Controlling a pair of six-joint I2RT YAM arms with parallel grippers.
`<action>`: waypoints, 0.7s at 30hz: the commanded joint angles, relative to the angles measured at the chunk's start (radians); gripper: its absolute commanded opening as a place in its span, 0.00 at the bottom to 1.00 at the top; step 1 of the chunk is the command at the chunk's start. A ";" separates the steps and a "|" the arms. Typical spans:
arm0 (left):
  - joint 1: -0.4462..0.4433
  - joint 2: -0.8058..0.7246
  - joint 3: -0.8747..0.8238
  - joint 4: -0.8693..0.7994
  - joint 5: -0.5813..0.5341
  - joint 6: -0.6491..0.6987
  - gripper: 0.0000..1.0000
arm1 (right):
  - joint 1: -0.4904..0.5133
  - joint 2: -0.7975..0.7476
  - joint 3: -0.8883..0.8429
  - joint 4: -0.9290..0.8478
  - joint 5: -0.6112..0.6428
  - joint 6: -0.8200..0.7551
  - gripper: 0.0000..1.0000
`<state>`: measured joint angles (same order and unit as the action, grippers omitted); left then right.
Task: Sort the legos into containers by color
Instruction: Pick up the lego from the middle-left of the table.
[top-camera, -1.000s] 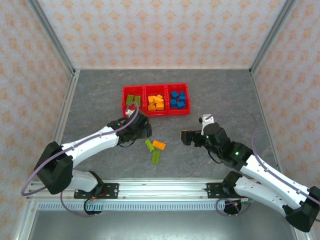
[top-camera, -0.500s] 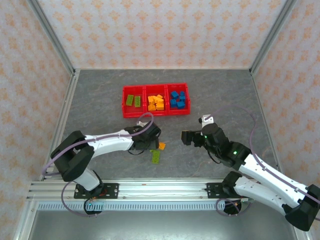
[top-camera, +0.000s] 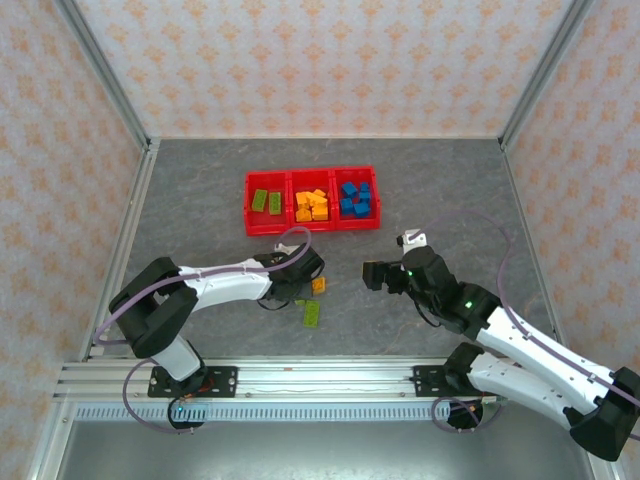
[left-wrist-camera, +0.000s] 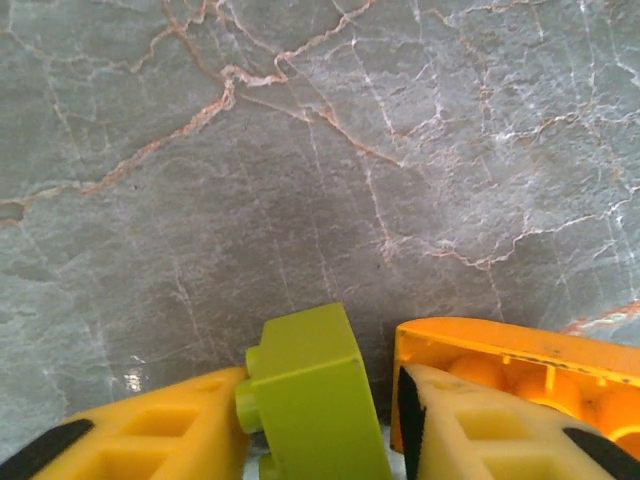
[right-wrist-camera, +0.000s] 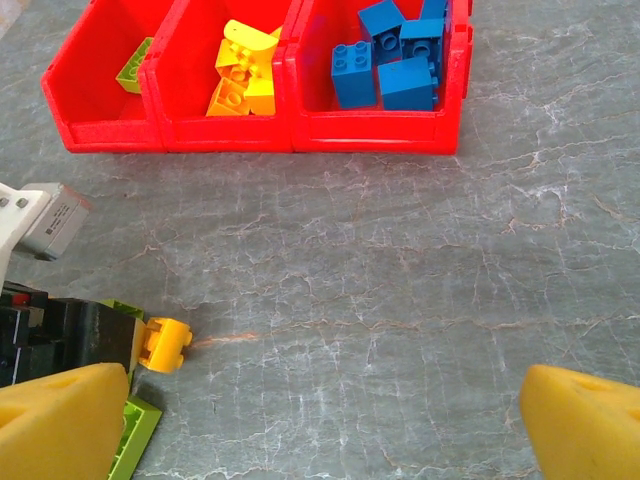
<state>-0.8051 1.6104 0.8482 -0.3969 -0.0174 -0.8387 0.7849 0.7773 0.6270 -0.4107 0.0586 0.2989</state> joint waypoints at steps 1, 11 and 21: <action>0.001 0.005 0.003 -0.060 -0.073 0.003 0.40 | 0.006 0.000 -0.008 0.003 0.041 0.017 1.00; 0.001 -0.034 -0.021 -0.066 -0.092 -0.003 0.21 | 0.006 0.008 -0.007 0.001 0.046 0.019 1.00; 0.003 -0.109 -0.019 -0.084 -0.109 0.002 0.15 | 0.006 0.017 -0.005 0.001 0.049 0.020 1.00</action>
<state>-0.8051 1.5429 0.8406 -0.4454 -0.0879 -0.8398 0.7849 0.7910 0.6262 -0.4107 0.0650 0.3038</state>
